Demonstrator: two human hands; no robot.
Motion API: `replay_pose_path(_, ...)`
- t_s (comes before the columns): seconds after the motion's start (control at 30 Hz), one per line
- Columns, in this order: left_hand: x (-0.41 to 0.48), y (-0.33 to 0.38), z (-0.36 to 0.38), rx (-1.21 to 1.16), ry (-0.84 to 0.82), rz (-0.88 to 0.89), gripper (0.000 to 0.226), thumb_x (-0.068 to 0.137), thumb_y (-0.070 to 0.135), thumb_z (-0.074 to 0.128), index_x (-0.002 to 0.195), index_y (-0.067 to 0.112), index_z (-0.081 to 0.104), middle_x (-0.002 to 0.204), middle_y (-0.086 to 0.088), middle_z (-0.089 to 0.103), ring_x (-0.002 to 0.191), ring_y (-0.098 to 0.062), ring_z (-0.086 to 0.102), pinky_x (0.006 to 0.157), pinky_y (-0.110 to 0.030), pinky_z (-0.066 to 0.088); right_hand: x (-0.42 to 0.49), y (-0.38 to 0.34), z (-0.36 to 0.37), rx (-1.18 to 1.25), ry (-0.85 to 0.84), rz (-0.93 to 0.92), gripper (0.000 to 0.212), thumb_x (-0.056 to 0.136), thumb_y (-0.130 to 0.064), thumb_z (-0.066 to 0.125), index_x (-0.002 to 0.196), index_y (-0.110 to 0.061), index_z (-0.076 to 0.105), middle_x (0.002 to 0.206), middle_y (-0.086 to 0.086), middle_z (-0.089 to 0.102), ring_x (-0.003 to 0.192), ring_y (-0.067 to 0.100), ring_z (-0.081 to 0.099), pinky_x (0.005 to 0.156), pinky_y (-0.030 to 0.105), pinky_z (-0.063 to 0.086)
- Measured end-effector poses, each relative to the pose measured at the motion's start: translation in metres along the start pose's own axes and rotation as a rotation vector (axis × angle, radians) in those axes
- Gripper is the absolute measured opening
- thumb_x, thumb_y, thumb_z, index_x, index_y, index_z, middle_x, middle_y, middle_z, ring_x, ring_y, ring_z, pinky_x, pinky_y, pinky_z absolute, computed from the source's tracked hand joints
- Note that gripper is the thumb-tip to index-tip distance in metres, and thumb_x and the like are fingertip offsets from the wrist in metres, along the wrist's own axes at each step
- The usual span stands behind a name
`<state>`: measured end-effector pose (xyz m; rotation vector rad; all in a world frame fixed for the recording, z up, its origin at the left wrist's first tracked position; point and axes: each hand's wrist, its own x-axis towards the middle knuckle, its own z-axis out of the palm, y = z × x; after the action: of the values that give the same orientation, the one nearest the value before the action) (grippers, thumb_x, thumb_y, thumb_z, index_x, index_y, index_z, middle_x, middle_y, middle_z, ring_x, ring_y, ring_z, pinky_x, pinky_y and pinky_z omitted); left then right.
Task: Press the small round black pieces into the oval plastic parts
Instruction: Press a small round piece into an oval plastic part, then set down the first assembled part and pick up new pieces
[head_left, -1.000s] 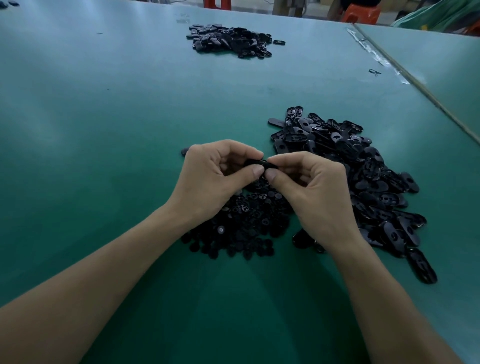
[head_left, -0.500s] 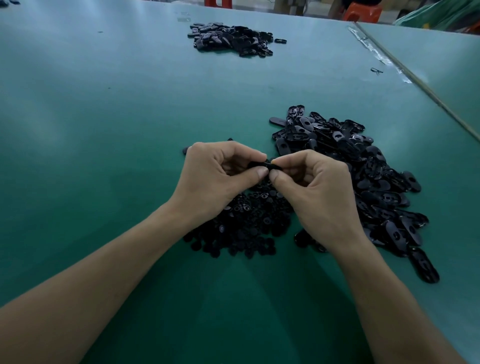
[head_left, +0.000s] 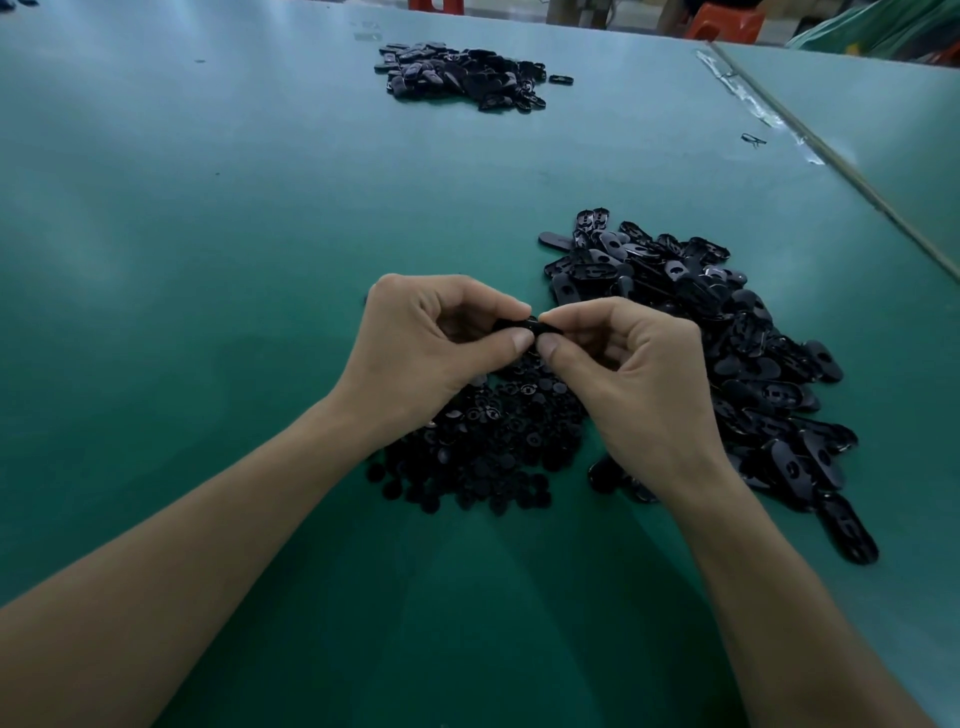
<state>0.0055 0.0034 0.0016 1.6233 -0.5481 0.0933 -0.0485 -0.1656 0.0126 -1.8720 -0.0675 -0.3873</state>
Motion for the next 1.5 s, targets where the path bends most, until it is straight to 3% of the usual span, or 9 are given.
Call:
replay_pose_path(0.2, 0.003, 0.001, -0.002, 0.072, 0.031, 0.021, 0.02, 0.077, 0.009, 0.082, 0.082, 0.027, 0.076, 0.072, 0.009, 0.076, 0.062, -0.003, 0.068, 0.062, -0.019, 0.056, -0.001, -0.001, 0.003, -0.028, 0.033, -0.011, 0.021, 0.087, -0.009, 0.075, 0.098, -0.027, 0.073, 0.084, -0.011, 0.075, 0.08, 0.004, 0.071, 0.075, 0.019, 0.054)
replay_pose_path(0.33, 0.016, -0.003, -0.018, 0.128, 0.251, -0.033, 0.022, 0.082, 0.006, 0.079, 0.088, 0.027, 0.074, 0.071, 0.009, 0.075, 0.064, -0.008, 0.071, 0.067, -0.027, 0.061, -0.004, 0.002, 0.007, -0.215, 0.095, -0.031, 0.031, 0.093, -0.022, 0.07, 0.123, -0.023, 0.067, 0.091, -0.018, 0.071, 0.085, -0.002, 0.066, 0.077, 0.011, 0.05)
replay_pose_path(0.53, 0.032, -0.027, -0.068, 0.324, 0.501, -0.159, 0.016, 0.091, 0.015, 0.072, 0.091, 0.031, 0.072, 0.075, 0.01, 0.073, 0.068, -0.007, 0.073, 0.077, -0.029, 0.061, -0.005, 0.005, 0.008, -0.385, 0.101, -0.09, 0.015, 0.094, -0.014, 0.067, 0.107, -0.015, 0.074, 0.085, -0.011, 0.068, 0.076, -0.004, 0.061, 0.071, 0.004, 0.043)
replay_pose_path(0.63, 0.03, -0.04, -0.076, 0.453, 0.515, -0.219, 0.007, 0.085, 0.029, 0.077, 0.092, 0.031, 0.077, 0.077, 0.015, 0.072, 0.07, 0.006, 0.069, 0.075, -0.016, 0.056, -0.006, 0.005, 0.01, -0.405, 0.066, -0.09, 0.013, 0.094, -0.013, 0.067, 0.105, -0.016, 0.075, 0.085, -0.012, 0.067, 0.076, -0.007, 0.059, 0.069, 0.001, 0.04)
replay_pose_path(0.77, 0.027, -0.044, -0.079, 0.616, 0.468, -0.309, 0.005, 0.083, 0.039, 0.076, 0.081, 0.04, 0.072, 0.078, 0.024, 0.068, 0.088, -0.006, 0.071, 0.086, -0.032, 0.056, -0.007, 0.005, 0.009, -0.408, 0.039, -0.099, 0.013, 0.094, -0.011, 0.068, 0.104, -0.015, 0.075, 0.085, -0.011, 0.068, 0.077, -0.007, 0.06, 0.069, 0.002, 0.041)
replay_pose_path(0.87, 0.025, -0.045, -0.079, 0.774, 0.445, -0.276, 0.017, 0.087, 0.04, 0.073, 0.103, 0.036, 0.074, 0.102, 0.009, 0.068, 0.106, -0.016, 0.063, 0.092, -0.03, 0.046, -0.008, 0.005, 0.009, -0.402, 0.025, -0.094, 0.012, 0.093, -0.011, 0.068, 0.102, -0.016, 0.075, 0.085, -0.011, 0.068, 0.078, -0.007, 0.06, 0.068, 0.002, 0.041)
replay_pose_path(1.07, 0.022, -0.033, -0.055, 0.679, 0.242, 0.046, 0.02, 0.081, 0.053, 0.068, 0.074, 0.034, 0.066, 0.071, 0.017, 0.06, 0.067, 0.004, 0.052, 0.065, -0.012, 0.038, -0.007, 0.006, 0.009, -0.409, 0.022, -0.098, 0.012, 0.093, -0.012, 0.068, 0.102, -0.015, 0.076, 0.084, -0.011, 0.069, 0.08, -0.004, 0.061, 0.069, 0.002, 0.041)
replay_pose_path(1.2, 0.017, -0.035, -0.048, 0.726, 0.034, -0.007, 0.04, 0.069, 0.071, 0.065, 0.07, 0.031, 0.064, 0.071, 0.015, 0.061, 0.076, -0.002, 0.054, 0.068, -0.032, 0.045, -0.006, 0.006, 0.007, -0.4, 0.027, -0.099, 0.011, 0.093, -0.011, 0.068, 0.101, -0.015, 0.076, 0.085, -0.01, 0.07, 0.081, -0.004, 0.062, 0.07, 0.002, 0.04)
replay_pose_path(1.5, 0.014, -0.032, -0.044, 0.704, 0.017, -0.075, 0.034, 0.07, 0.062, 0.069, 0.08, 0.031, 0.076, 0.07, 0.013, 0.067, 0.068, -0.009, 0.064, 0.069, -0.04, 0.057, -0.007, 0.008, 0.007, -0.393, 0.024, -0.093, 0.011, 0.094, -0.014, 0.068, 0.101, -0.016, 0.076, 0.078, -0.017, 0.065, 0.072, -0.003, 0.06, 0.064, 0.004, 0.04)
